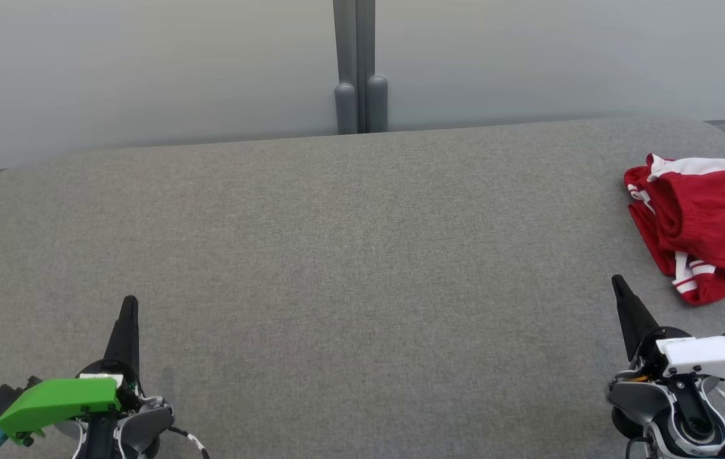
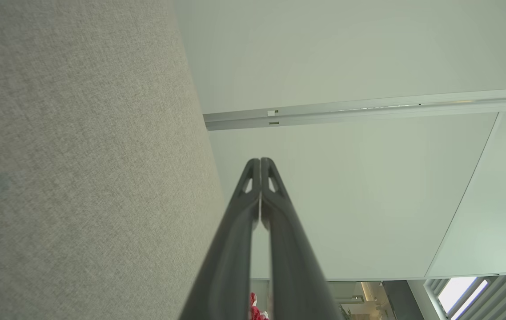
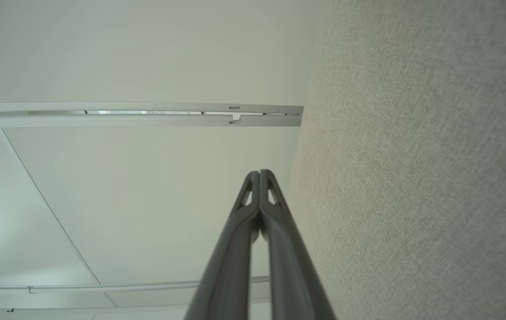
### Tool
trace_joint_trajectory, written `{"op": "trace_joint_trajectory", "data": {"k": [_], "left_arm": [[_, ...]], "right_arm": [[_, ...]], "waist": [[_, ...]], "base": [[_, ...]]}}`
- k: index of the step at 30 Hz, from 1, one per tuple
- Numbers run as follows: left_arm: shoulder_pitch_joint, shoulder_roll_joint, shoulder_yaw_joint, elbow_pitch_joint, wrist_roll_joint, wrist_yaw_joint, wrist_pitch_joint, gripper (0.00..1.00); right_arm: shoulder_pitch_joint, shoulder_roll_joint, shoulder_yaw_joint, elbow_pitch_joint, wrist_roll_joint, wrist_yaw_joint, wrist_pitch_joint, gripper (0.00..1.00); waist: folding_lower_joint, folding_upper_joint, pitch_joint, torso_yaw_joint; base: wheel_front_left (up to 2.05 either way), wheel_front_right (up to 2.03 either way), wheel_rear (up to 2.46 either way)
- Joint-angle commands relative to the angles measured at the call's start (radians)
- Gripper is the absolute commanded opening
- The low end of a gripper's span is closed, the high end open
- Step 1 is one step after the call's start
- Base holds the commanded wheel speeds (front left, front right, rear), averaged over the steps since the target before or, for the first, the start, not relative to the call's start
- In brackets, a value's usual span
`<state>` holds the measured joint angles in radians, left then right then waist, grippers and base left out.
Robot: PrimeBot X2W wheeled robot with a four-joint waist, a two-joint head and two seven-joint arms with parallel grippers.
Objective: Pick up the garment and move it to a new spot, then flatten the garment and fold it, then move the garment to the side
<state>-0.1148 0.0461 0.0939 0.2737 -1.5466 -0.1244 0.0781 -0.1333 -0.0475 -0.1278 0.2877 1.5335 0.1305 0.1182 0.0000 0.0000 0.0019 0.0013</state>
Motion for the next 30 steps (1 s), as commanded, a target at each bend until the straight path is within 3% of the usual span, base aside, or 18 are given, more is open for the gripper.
{"op": "trace_joint_trajectory", "data": {"k": [1, 9, 30], "left_arm": [[-0.02, 0.007, 0.004, -0.005, -0.017, -0.007, 0.006, 0.0], [-0.025, 0.007, 0.007, -0.008, -0.071, -0.01, 0.019, 0.0], [-0.023, 0.007, 0.007, -0.007, -0.067, -0.01, 0.017, 0.0]], "right_arm": [[-0.012, -0.005, -0.004, -0.007, 0.023, 0.0, 0.006, 0.0], [-0.015, -0.005, -0.009, -0.012, 0.079, 0.0, 0.022, 0.0], [-0.014, -0.005, -0.009, -0.011, 0.076, 0.0, 0.021, 0.0]], "waist": [[0.0, 0.0, 0.0, 0.0], [0.0, 0.0, 0.002, -0.001], [0.0, 0.0, 0.002, -0.001]], "base": [[0.0, 0.0, 0.0], [0.0, 0.0, 0.0], [0.0, 0.0, 0.0]]}}
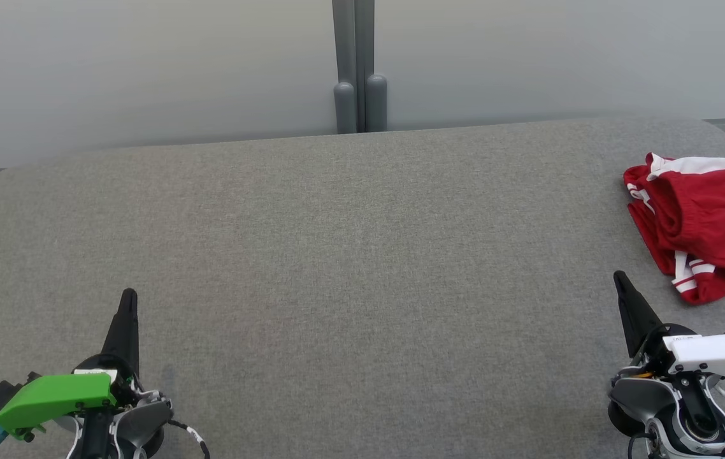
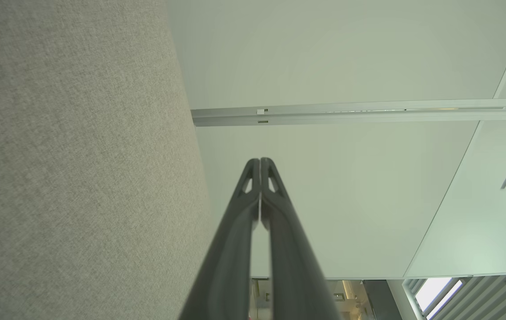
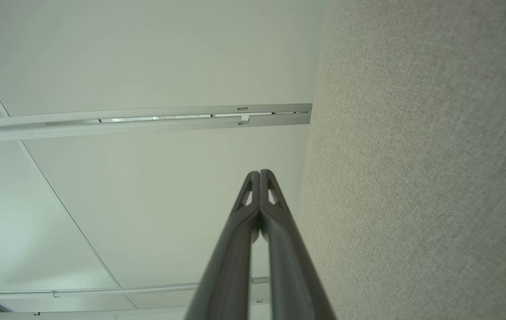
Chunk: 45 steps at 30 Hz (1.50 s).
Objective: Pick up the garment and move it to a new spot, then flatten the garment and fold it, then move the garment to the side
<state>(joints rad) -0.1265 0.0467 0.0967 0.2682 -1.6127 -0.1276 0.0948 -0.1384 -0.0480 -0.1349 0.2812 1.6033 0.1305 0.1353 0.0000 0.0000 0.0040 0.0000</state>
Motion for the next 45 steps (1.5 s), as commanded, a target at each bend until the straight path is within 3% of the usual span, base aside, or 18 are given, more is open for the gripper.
{"op": "trace_joint_trajectory", "data": {"k": [1, 45], "left_arm": [[-0.012, 0.007, 0.004, -0.002, 0.0, -0.007, 0.001, 0.0], [-0.012, 0.007, 0.004, -0.002, 0.0, -0.007, 0.001, 0.0]], "right_arm": [[-0.009, -0.004, -0.002, -0.005, 0.006, 0.0, 0.004, 0.0], [-0.009, -0.004, -0.001, -0.004, 0.006, 0.0, 0.004, 0.0]], "waist": [[0.0, 0.0, 0.0, 0.0], [0.0, 0.0, 0.0, 0.0]], "base": [[0.0, 0.0, 0.0], [0.0, 0.0, 0.0]]}}
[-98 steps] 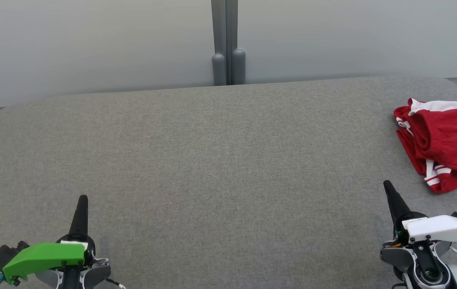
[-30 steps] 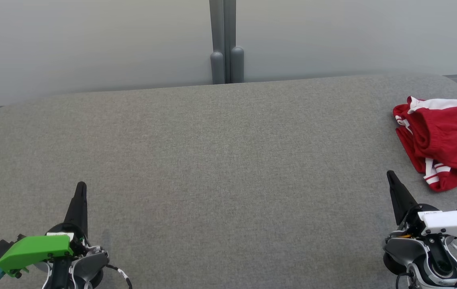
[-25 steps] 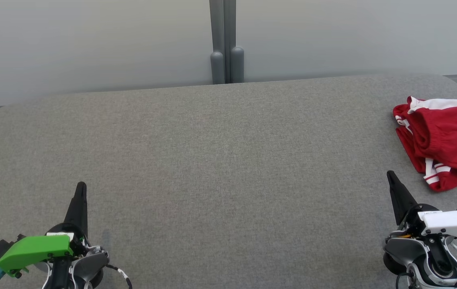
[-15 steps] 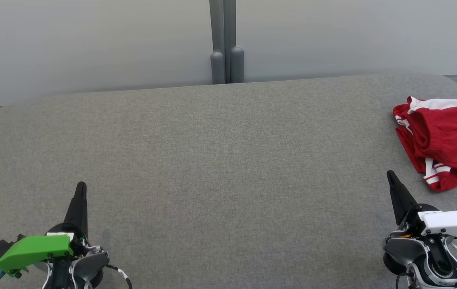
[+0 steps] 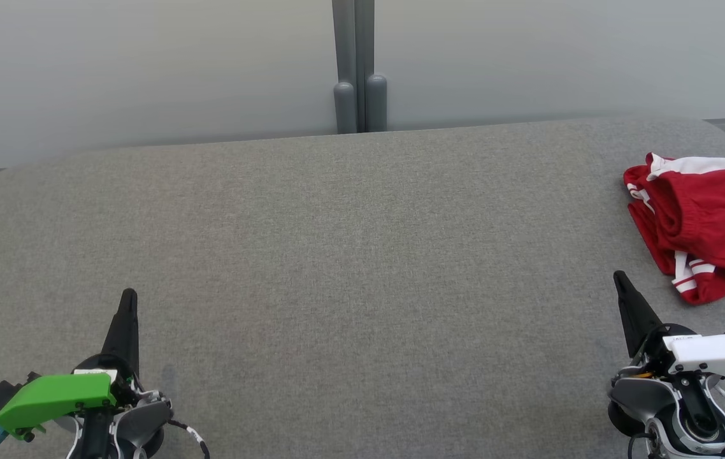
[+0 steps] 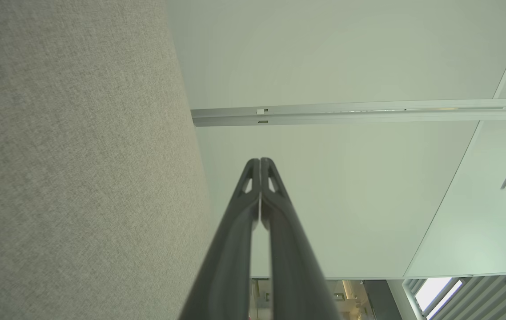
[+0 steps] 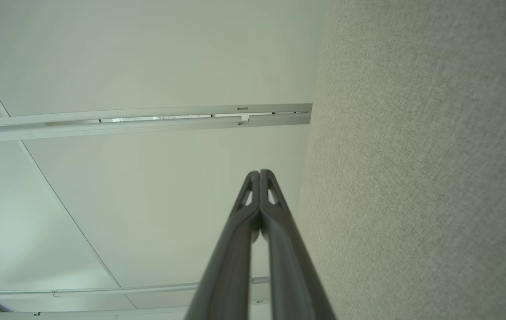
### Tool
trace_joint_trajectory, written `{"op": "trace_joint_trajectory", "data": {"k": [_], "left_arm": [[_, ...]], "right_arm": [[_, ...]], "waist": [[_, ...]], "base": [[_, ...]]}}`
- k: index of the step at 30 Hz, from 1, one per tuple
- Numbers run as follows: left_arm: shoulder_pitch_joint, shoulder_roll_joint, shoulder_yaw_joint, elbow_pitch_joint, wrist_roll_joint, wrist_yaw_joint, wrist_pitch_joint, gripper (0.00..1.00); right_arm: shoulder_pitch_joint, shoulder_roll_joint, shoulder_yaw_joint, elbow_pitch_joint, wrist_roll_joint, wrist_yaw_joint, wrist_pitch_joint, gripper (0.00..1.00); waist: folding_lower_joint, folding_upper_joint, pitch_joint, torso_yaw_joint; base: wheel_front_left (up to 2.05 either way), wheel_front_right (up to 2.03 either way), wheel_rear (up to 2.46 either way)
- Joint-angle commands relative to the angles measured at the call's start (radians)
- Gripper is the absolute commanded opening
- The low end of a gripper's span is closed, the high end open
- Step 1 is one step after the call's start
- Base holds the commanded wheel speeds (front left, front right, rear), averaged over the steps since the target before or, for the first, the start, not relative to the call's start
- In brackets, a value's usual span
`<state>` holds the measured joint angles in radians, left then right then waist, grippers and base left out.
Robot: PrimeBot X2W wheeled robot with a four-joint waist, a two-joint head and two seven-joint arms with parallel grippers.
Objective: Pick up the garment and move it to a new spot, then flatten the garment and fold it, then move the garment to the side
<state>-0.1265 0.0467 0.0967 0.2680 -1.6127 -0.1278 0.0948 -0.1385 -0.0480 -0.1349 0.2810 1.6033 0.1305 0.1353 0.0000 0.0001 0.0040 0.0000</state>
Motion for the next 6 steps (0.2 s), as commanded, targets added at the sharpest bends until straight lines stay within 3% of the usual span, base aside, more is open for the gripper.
{"op": "trace_joint_trajectory", "data": {"k": [1, 6], "left_arm": [[-0.012, 0.007, 0.004, -0.002, 0.0, -0.006, 0.001, 0.0], [-0.012, 0.007, 0.004, -0.002, 0.0, -0.006, 0.001, 0.0]], "right_arm": [[-0.008, -0.004, -0.001, -0.004, 0.006, 0.0, 0.004, 0.0], [-0.008, -0.004, -0.001, -0.004, 0.006, 0.0, 0.004, 0.0]], "waist": [[0.0, -0.0001, 0.0, 0.0], [0.0, -0.0001, 0.0, 0.0]], "base": [[0.0, 0.0, 0.0], [0.0, 0.0, 0.0]]}}
